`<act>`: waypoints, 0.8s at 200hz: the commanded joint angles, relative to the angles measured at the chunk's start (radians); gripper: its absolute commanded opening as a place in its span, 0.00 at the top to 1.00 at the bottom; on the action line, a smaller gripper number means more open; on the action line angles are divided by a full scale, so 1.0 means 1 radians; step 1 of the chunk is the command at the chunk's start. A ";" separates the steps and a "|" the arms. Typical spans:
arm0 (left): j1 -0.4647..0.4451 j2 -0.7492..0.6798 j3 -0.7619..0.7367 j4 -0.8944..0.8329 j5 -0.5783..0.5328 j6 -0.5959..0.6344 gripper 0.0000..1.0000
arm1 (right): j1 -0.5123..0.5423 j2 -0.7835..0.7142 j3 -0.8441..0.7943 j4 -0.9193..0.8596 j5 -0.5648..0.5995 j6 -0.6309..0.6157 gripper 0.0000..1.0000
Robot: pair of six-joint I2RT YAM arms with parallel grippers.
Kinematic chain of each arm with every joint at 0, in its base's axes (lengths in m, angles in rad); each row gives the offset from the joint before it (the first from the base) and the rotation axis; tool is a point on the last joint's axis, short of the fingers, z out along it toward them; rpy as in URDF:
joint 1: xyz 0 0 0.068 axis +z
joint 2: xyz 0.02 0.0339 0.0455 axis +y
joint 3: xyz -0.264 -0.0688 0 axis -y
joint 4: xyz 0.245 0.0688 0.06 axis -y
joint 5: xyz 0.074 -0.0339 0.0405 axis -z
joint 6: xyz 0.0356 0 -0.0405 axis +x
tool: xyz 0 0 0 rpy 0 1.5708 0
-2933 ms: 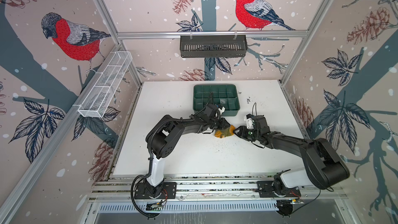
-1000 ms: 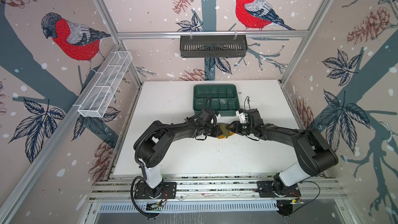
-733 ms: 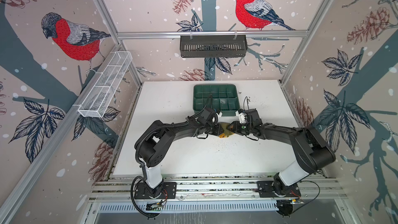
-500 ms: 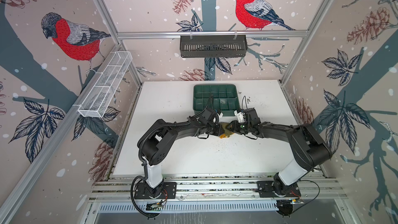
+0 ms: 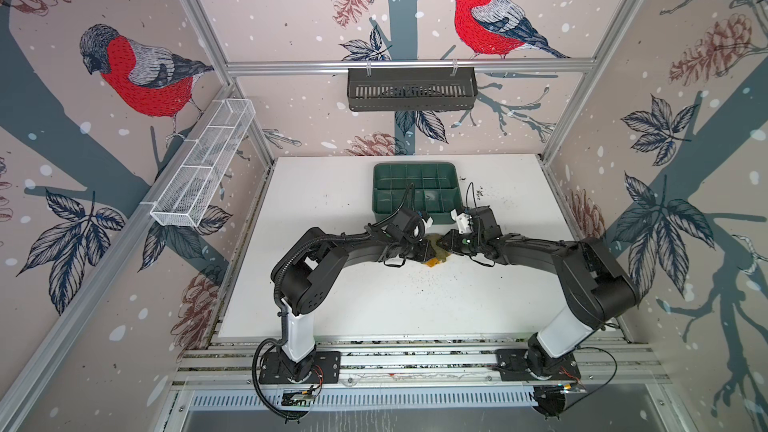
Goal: Roll the socks
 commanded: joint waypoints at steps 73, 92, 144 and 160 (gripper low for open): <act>0.010 0.064 0.045 -0.032 -0.009 0.024 0.81 | -0.023 -0.097 -0.015 -0.052 0.043 -0.049 0.61; 0.018 0.067 0.041 -0.027 -0.008 0.023 0.81 | -0.038 -0.128 -0.003 -0.114 0.086 -0.068 0.60; 0.026 0.067 0.045 -0.031 -0.003 0.030 0.81 | -0.085 -0.056 0.017 -0.181 0.104 -0.095 0.51; 0.026 0.069 0.047 -0.032 -0.002 0.030 0.81 | -0.085 -0.050 0.011 -0.170 0.105 -0.088 0.50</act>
